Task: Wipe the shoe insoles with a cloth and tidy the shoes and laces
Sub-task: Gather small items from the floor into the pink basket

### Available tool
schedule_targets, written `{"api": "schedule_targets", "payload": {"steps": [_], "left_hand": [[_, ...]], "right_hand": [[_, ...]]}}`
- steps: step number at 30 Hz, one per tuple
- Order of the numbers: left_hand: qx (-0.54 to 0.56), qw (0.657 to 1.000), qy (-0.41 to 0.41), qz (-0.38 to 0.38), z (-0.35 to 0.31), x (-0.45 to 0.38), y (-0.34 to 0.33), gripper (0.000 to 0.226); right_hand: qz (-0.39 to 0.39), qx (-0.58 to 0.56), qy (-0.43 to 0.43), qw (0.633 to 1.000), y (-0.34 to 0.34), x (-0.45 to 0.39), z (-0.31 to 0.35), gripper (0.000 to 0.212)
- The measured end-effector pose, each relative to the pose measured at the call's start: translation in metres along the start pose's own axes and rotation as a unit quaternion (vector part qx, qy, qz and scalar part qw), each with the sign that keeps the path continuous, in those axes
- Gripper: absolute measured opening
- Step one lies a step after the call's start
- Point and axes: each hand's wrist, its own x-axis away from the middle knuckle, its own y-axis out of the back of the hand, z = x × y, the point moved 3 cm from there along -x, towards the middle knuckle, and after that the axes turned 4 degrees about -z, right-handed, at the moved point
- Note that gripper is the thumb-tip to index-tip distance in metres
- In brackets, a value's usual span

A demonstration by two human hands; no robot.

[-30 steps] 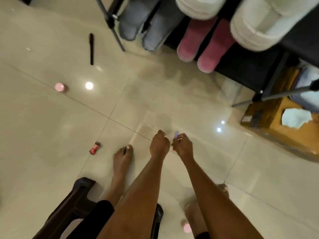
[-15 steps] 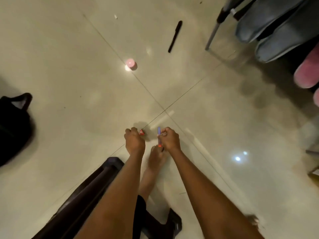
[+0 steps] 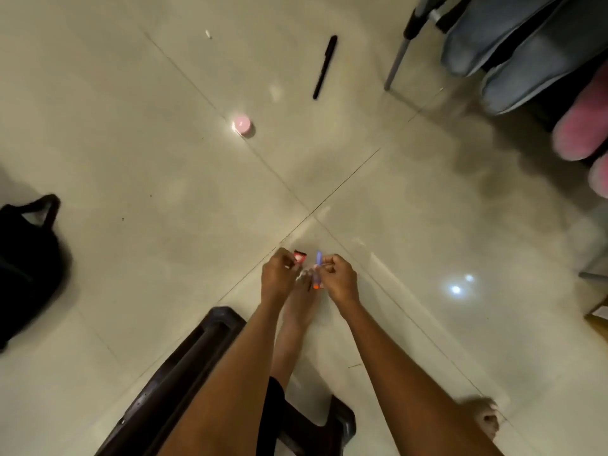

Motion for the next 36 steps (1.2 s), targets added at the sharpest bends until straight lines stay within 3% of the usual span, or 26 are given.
{"api": "schedule_targets", "payload": {"steps": [5, 10, 14, 22, 30, 31, 36], "left_hand": [[0.037, 0.994, -0.037, 0.1, -0.086, 0.052, -0.024, 0.026], [-0.026, 0.98, -0.096, 0.17, -0.162, 0.117, -0.07, 0.024], [-0.054, 0.958, -0.157, 0.234, -0.219, 0.207, -0.113, 0.012], [-0.046, 0.93, -0.189, 0.313, -0.307, 0.389, -0.222, 0.026], [-0.092, 0.904, -0.27, 0.319, -0.364, 0.476, -0.367, 0.029], [-0.099, 0.903, -0.273, 0.317, -0.373, 0.482, -0.387, 0.029], [-0.122, 0.911, -0.269, 0.288, -0.414, 0.483, -0.473, 0.028]], "right_hand": [[-0.077, -0.075, -0.026, 0.994, 0.082, 0.033, 0.007, 0.008], [-0.173, -0.177, -0.056, 0.967, 0.188, 0.074, -0.008, 0.014], [-0.251, -0.261, -0.09, 0.928, 0.277, 0.122, -0.045, 0.021], [-0.372, -0.381, -0.105, 0.84, 0.448, 0.221, -0.115, 0.005], [-0.472, -0.303, -0.076, 0.824, 0.6, 0.226, -0.214, 0.015], [-0.477, -0.293, -0.074, 0.825, 0.619, 0.219, -0.225, 0.01], [-0.482, -0.199, -0.057, 0.851, 0.695, 0.164, -0.265, 0.021]]}}
